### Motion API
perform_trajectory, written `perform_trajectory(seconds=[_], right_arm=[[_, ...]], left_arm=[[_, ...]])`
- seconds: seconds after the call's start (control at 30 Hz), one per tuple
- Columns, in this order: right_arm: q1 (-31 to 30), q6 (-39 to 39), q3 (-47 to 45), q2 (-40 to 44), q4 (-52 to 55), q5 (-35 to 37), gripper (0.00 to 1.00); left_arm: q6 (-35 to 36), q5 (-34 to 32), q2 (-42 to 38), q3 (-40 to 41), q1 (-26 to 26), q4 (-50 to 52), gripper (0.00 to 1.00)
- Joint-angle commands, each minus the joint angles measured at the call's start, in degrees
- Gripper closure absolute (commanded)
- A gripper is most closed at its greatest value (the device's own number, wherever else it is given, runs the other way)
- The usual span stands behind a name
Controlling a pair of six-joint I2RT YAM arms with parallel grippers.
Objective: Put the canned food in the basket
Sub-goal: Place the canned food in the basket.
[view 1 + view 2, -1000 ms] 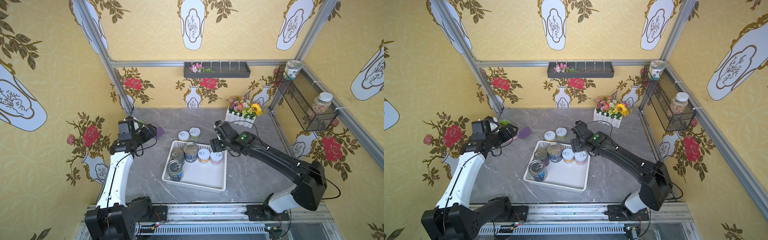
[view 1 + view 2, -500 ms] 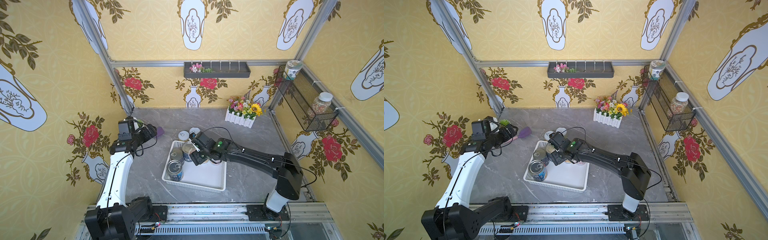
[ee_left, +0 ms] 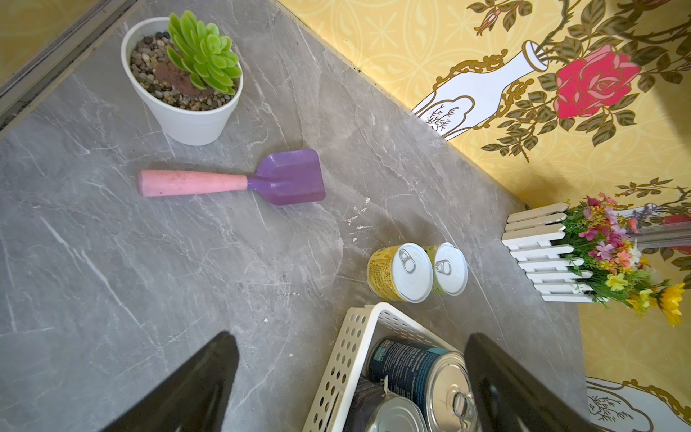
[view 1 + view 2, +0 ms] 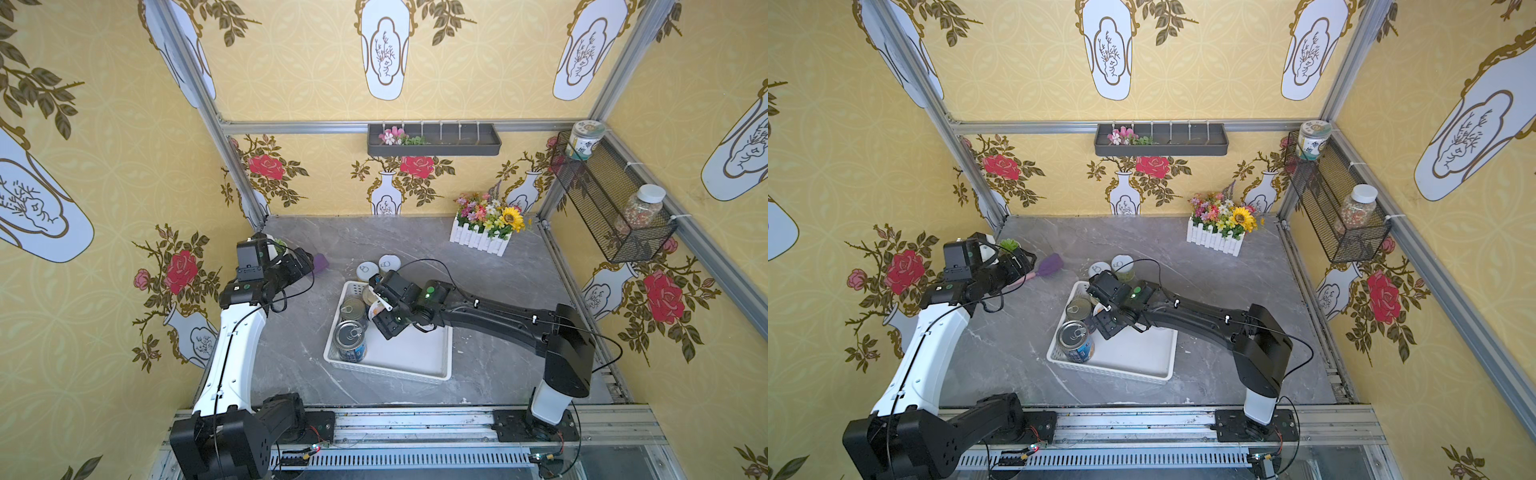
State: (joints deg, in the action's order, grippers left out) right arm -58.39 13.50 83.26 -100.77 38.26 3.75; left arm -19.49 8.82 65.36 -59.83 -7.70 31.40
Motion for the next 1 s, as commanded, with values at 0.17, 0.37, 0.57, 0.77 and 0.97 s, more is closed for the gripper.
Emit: perform_trajectory(seconds=[0.17, 0.37, 0.57, 0.77, 0.97], right_arm=[[-0.1, -4.6, 2.9, -1.1, 3.8, -8.0, 0.20], [-0.9, -7.1, 4.2, -4.5, 9.2, -11.9, 0.19], [-0.9, -6.5, 6.6, -9.8, 11.5, -8.3, 0.19], [0.0, -4.7, 9.0, -14.5, 12.3, -4.0, 0.19], [0.8, -2.3, 9.5, -15.2, 10.1, 0.7, 0.19]], left_arm=[[0.5, 0.3, 0.2, 0.1, 0.0, -0.3, 0.00], [0.4, 0.4, 0.1, 0.2, 0.0, -0.4, 0.00], [0.5, 0.5, 0.0, 0.3, 0.0, -0.3, 0.00], [0.5, 0.5, -0.1, 0.3, 0.0, -0.4, 0.00], [0.4, 0.5, 0.0, 0.3, 0.1, -0.3, 0.00]])
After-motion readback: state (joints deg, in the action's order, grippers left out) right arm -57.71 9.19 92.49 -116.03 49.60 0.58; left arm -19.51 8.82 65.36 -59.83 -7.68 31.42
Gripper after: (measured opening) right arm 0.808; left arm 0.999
